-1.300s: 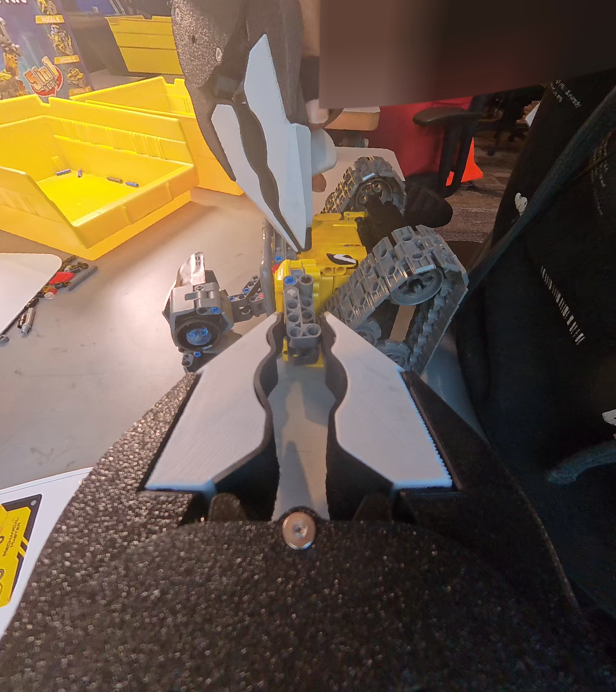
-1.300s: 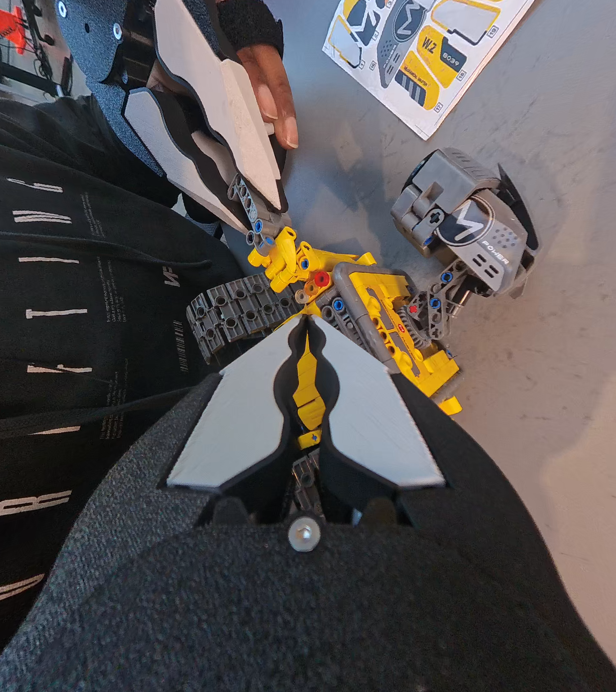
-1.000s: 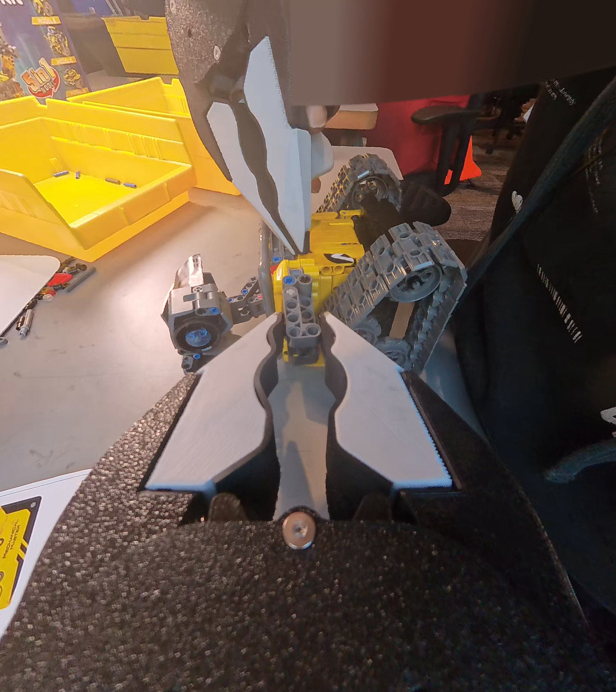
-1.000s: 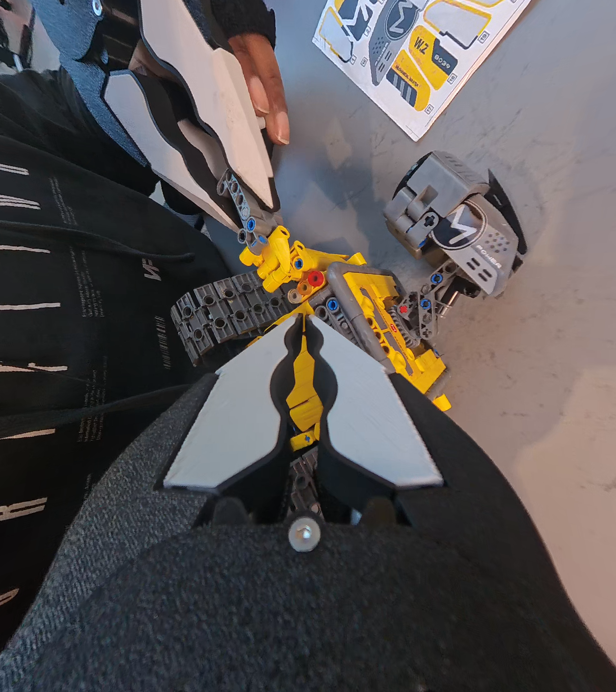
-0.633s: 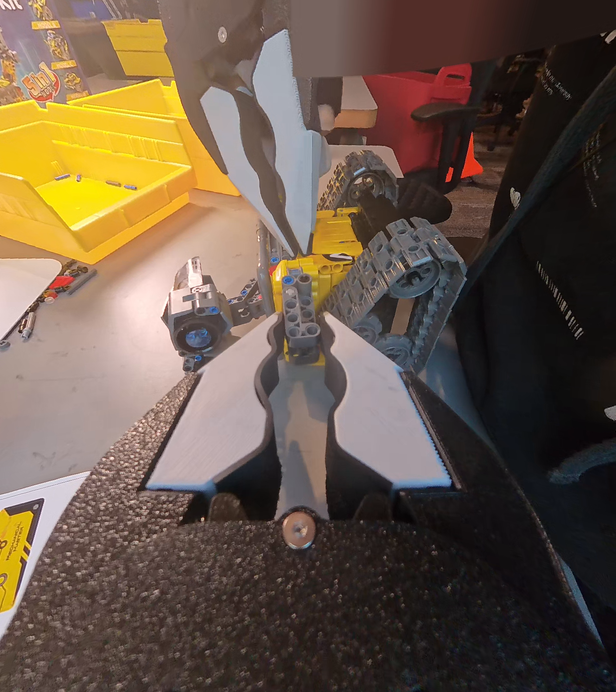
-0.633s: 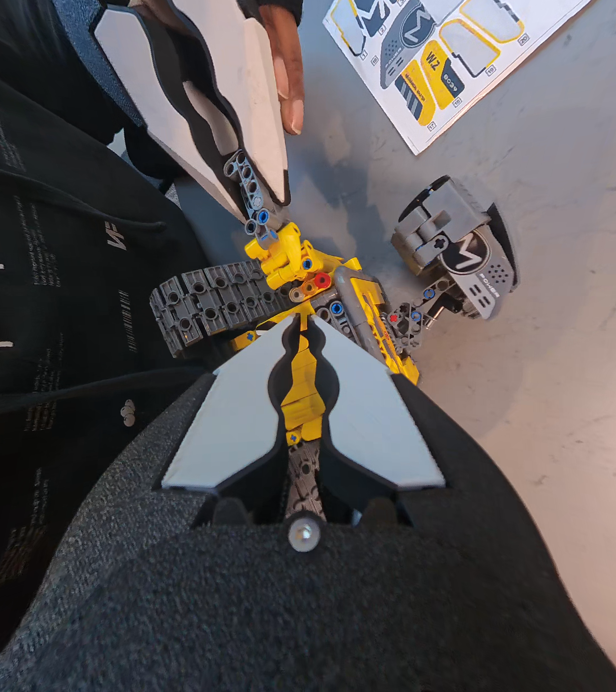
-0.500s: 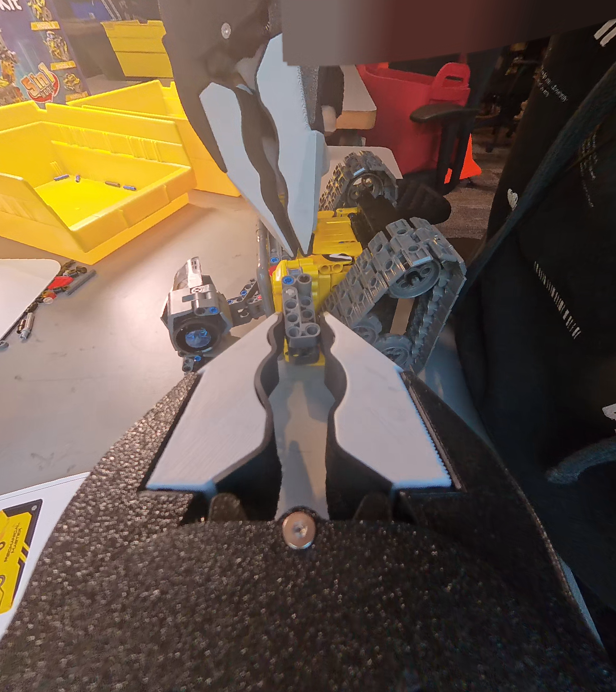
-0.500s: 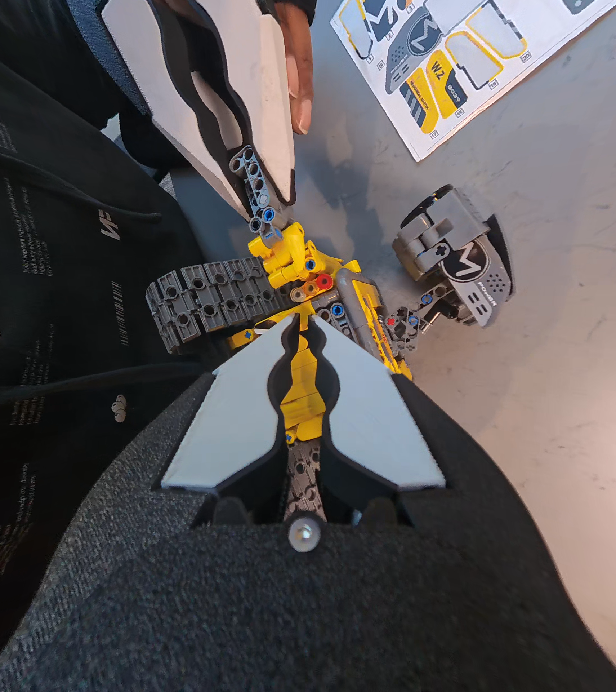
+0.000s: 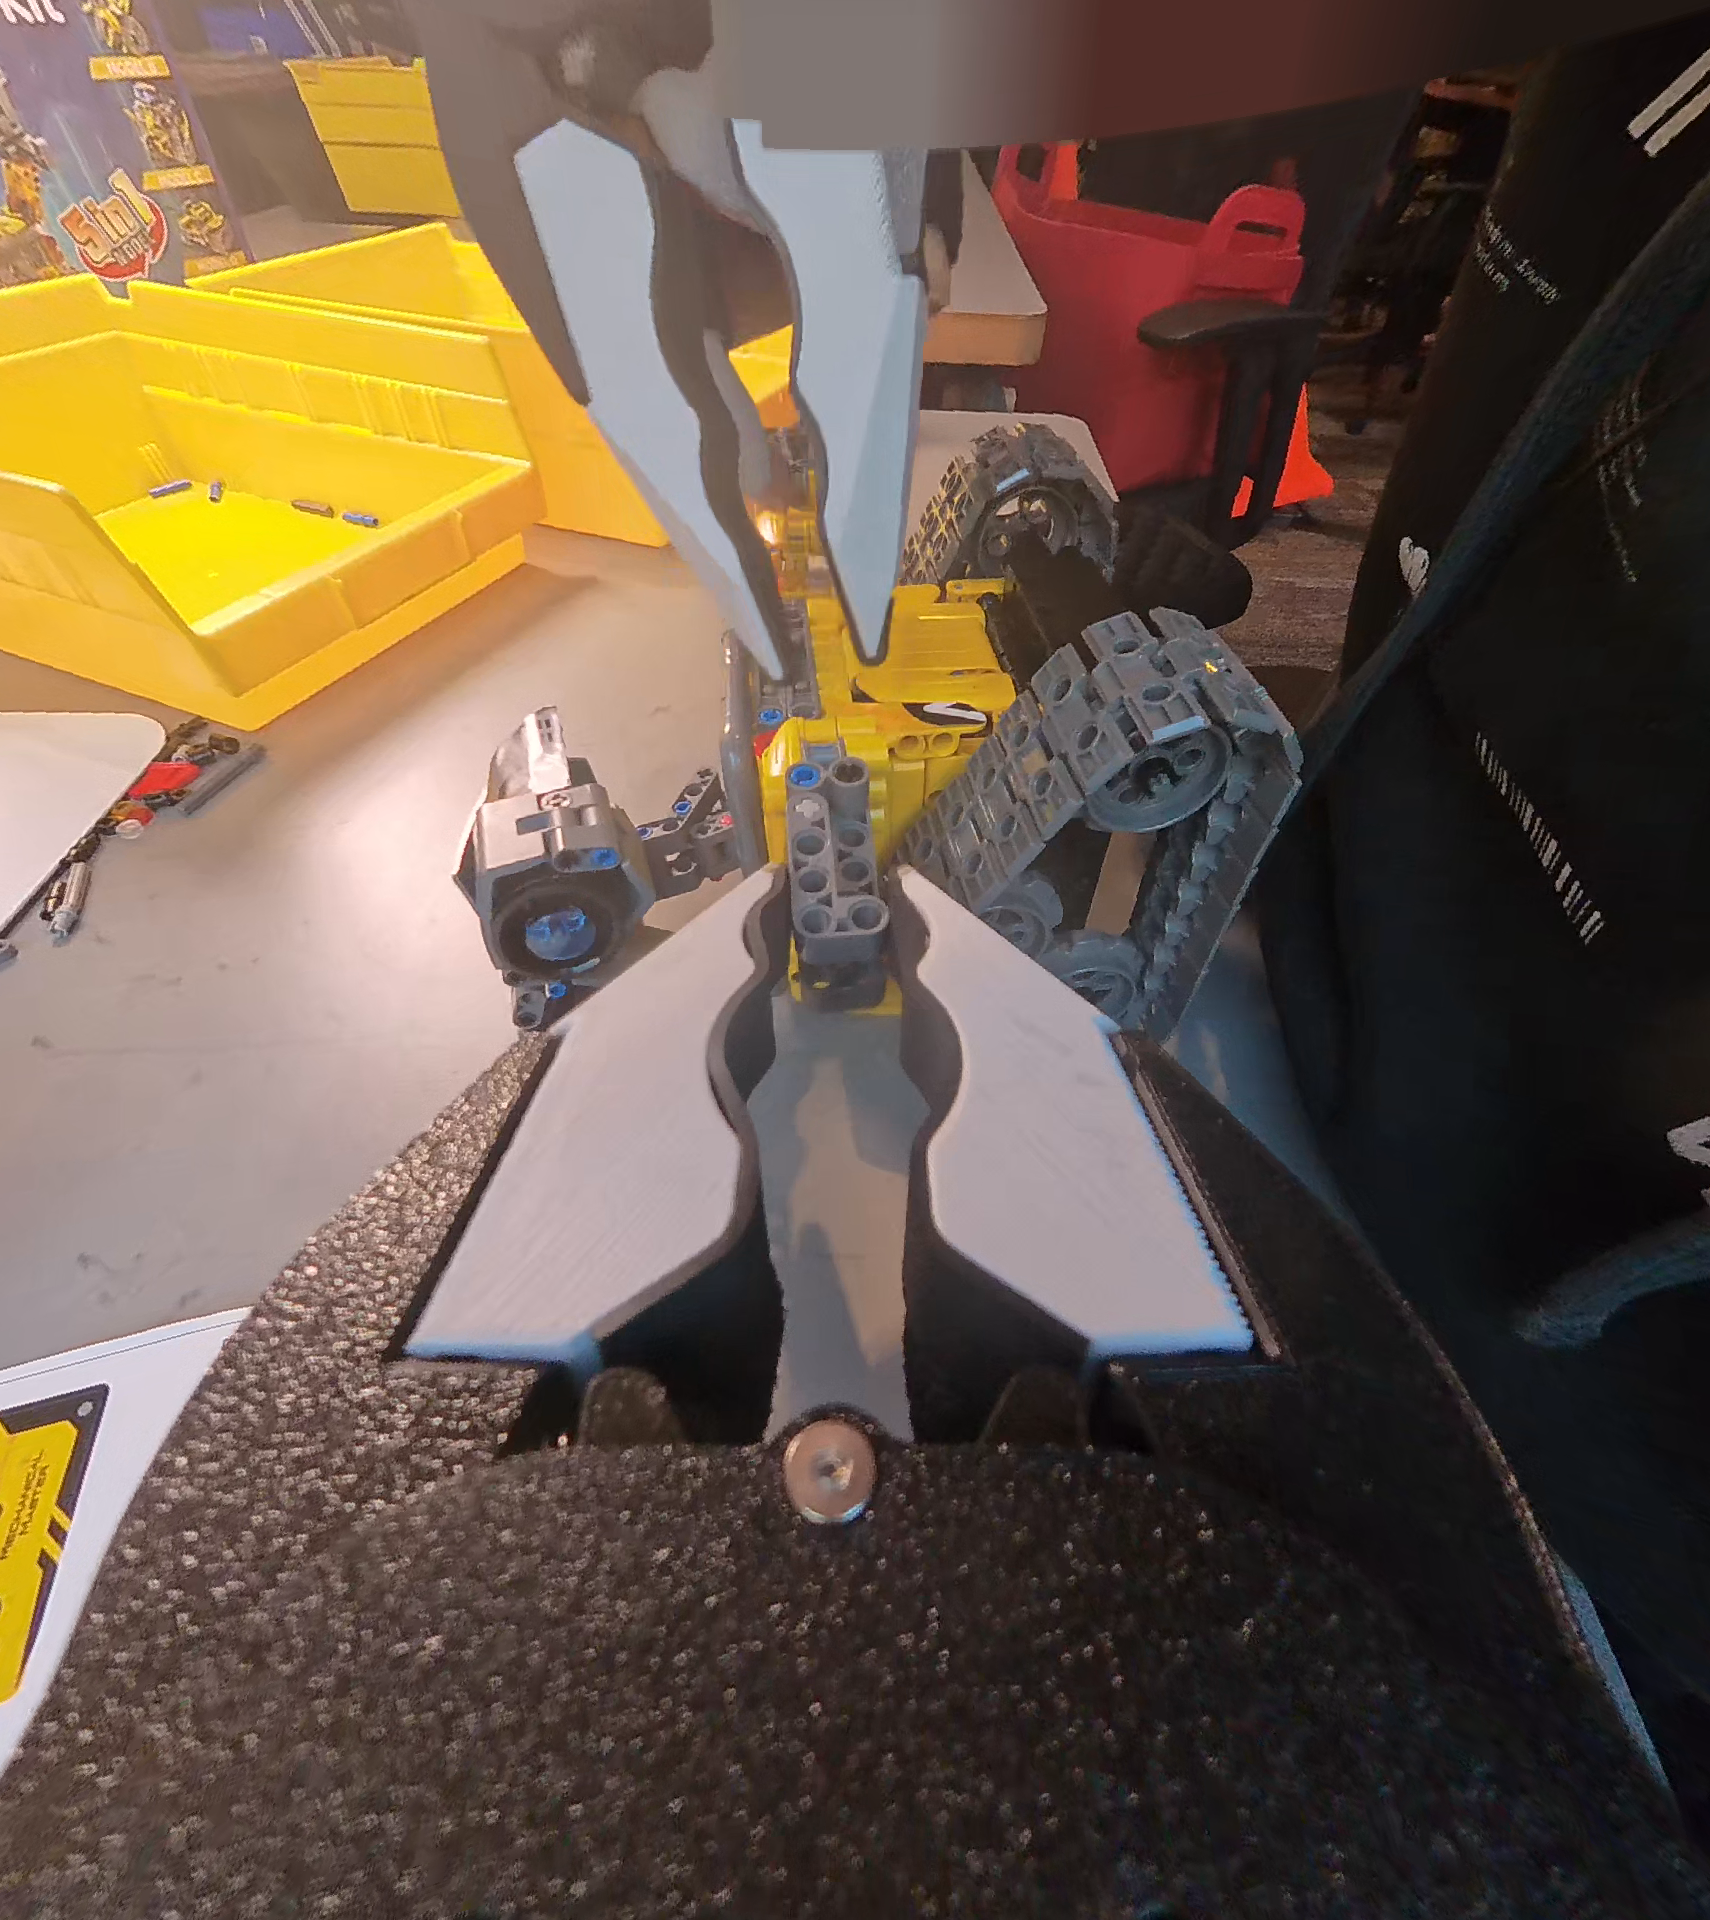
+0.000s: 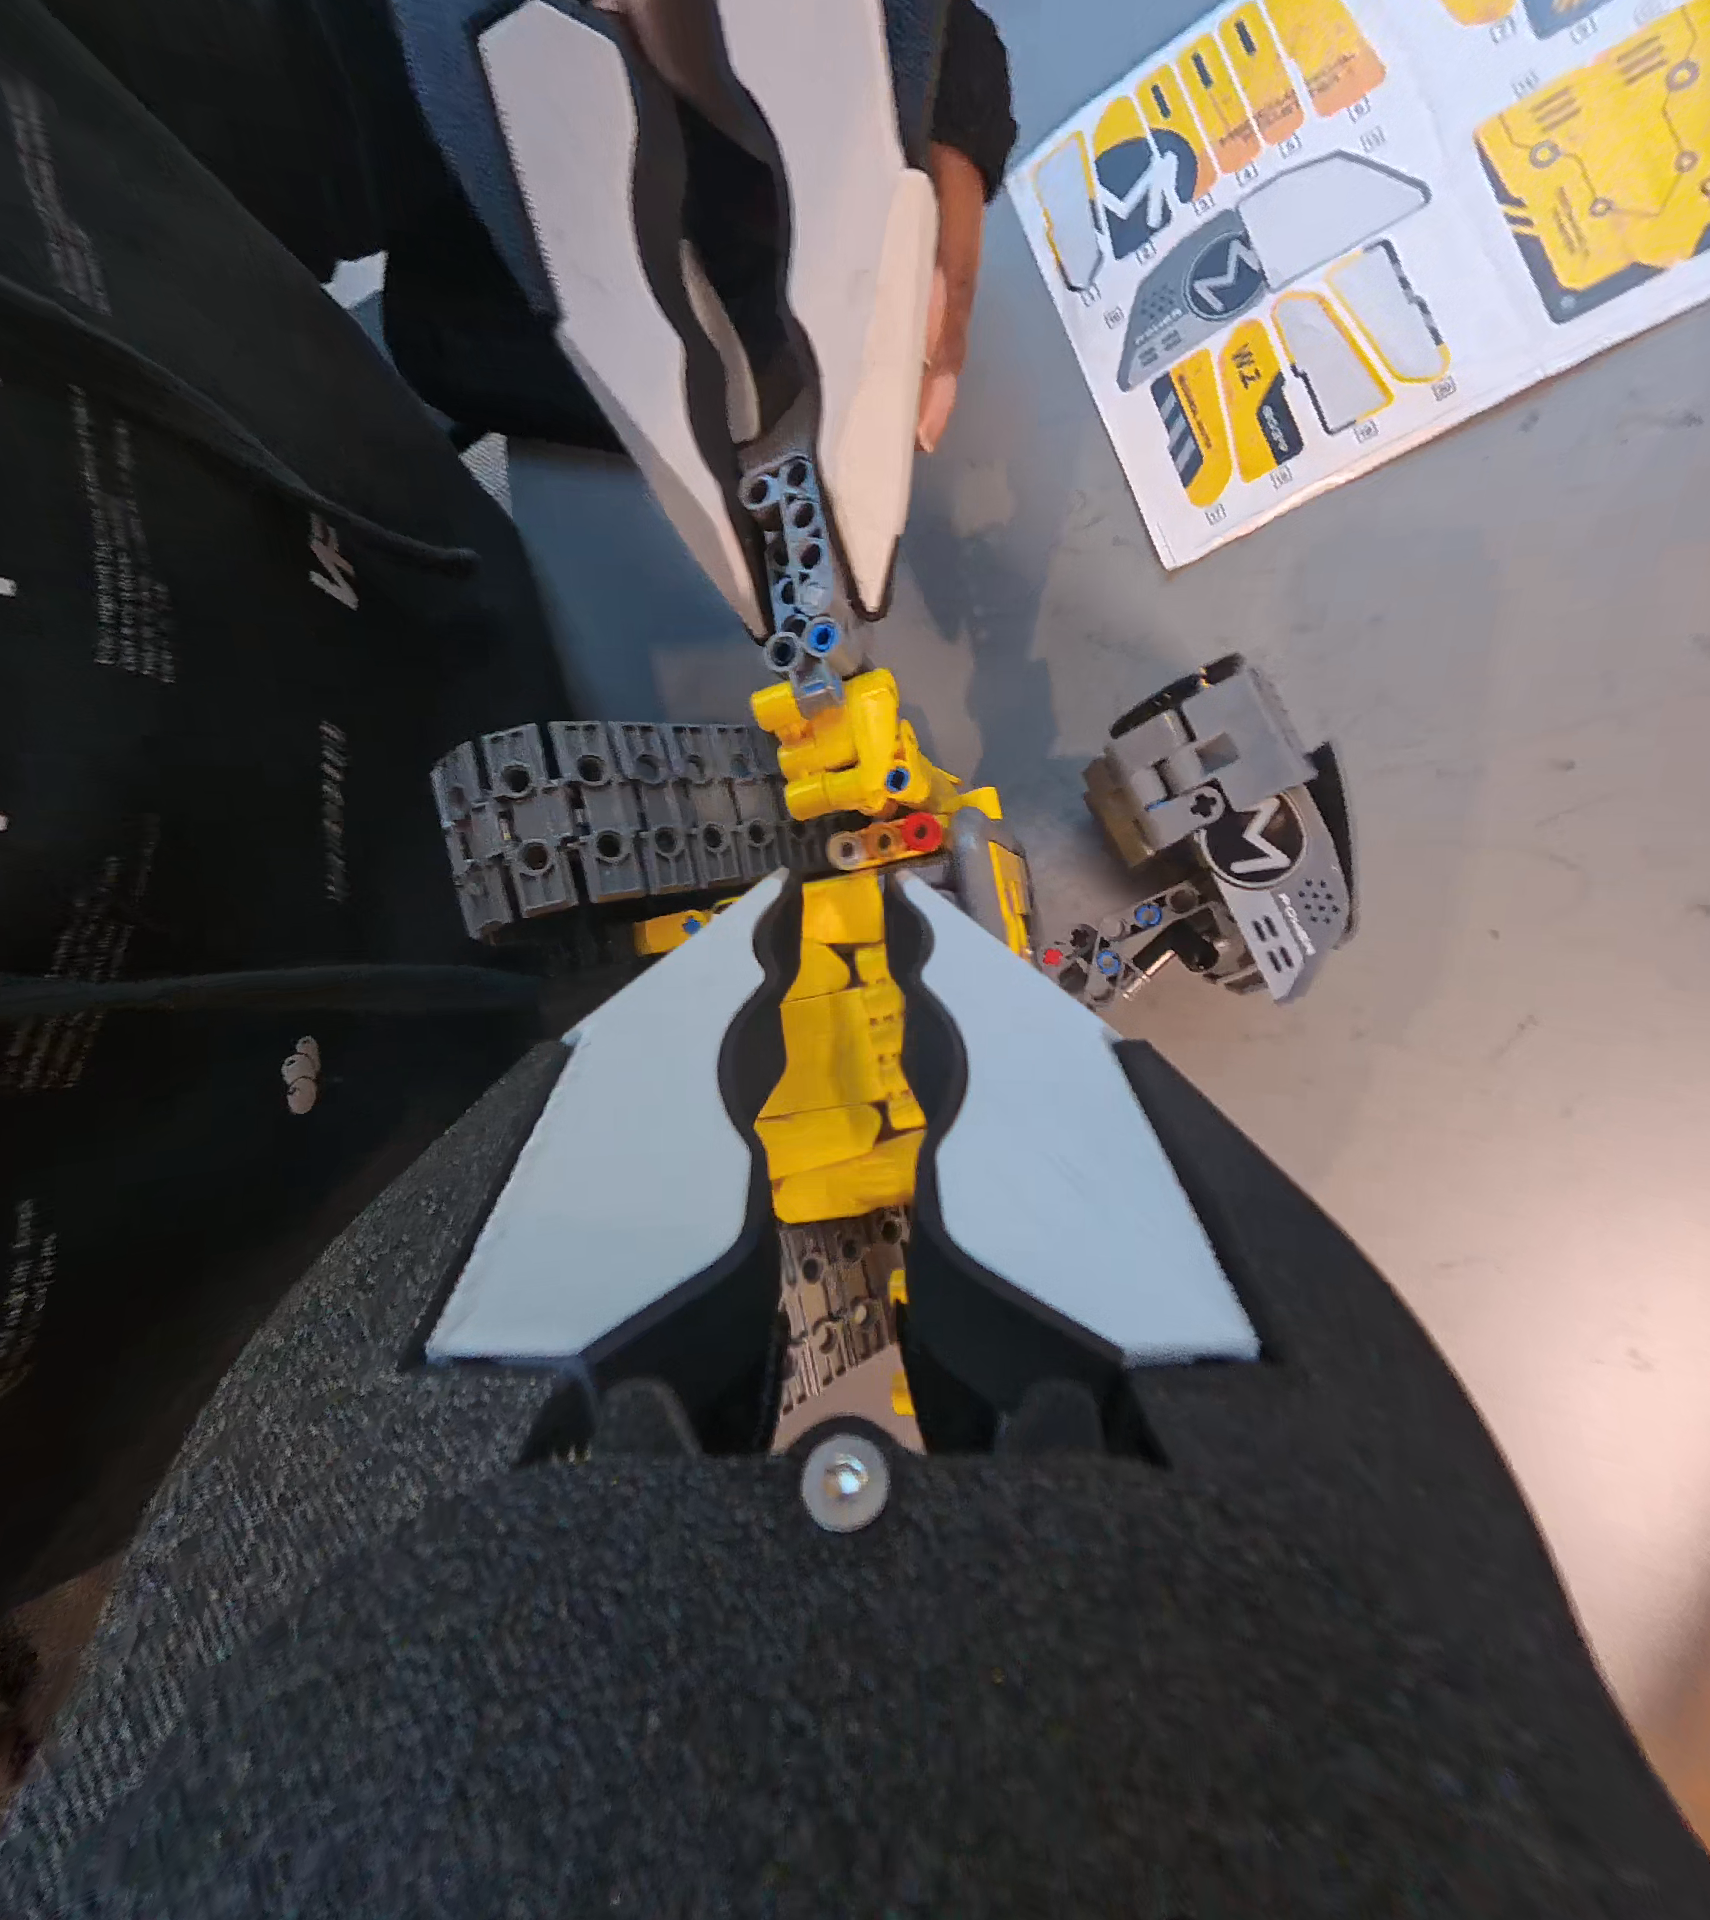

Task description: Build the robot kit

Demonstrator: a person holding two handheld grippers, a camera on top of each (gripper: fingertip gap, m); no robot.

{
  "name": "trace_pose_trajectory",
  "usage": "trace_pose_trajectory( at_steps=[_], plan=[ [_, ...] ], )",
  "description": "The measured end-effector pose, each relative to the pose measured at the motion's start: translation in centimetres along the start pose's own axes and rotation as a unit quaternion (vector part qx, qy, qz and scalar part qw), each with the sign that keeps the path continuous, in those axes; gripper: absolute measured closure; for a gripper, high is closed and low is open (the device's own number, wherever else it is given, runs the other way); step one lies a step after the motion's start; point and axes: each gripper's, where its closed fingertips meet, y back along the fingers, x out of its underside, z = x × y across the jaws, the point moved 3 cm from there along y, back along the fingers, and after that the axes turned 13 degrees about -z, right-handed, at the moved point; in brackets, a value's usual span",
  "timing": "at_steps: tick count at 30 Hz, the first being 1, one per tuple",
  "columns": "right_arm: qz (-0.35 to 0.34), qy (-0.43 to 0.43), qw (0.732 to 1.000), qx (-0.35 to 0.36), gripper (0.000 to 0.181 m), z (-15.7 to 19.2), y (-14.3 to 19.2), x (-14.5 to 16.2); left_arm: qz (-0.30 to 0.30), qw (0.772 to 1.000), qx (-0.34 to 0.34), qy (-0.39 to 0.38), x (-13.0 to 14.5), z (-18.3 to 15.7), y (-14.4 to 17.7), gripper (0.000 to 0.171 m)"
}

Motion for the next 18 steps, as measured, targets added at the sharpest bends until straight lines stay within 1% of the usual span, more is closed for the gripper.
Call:
trace_pose_trajectory(
  at_steps=[2,5,8,10,14,15,16,18],
  plan=[
    [0.001,0.02,1.0,-0.011,0.169,0.5,0.2,0.0,0.0,1.0,0.0,-0.001,0.0,0.0,0.0,0.155],
    [0.027,0.041,0.999,-0.011,0.17,1.3,-0.2,0.9,0.0,1.0,-0.001,0.0,0.0,0.0,0.0,0.155],
    [0.054,0.053,0.997,0.023,0.167,1.0,-0.7,1.7,0.001,1.0,-0.002,-0.001,0.0,0.0,0.0,0.155],
    [0.058,0.051,0.996,0.042,0.165,1.1,-0.8,1.6,0.003,1.0,-0.005,0.001,0.1,0.1,0.0,0.155],
    [0.073,0.084,0.99,0.088,0.163,1.5,-1.0,1.7,0.005,1.0,-0.005,0.004,0.1,0.1,0.0,0.155],
    [0.075,0.085,0.989,0.095,0.163,1.6,-1.0,1.7,0.008,1.0,-0.009,0.003,0.2,0.2,-0.1,0.155],
    [0.074,0.085,0.988,0.106,0.157,1.6,-0.9,1.8,0.015,1.0,-0.016,0.001,0.3,0.4,0.0,0.156],
    [0.07,0.079,0.988,0.117,0.157,1.7,-0.9,1.9,0.023,1.0,-0.021,0.001,0.5,0.5,0.0,0.156]
  ],
)
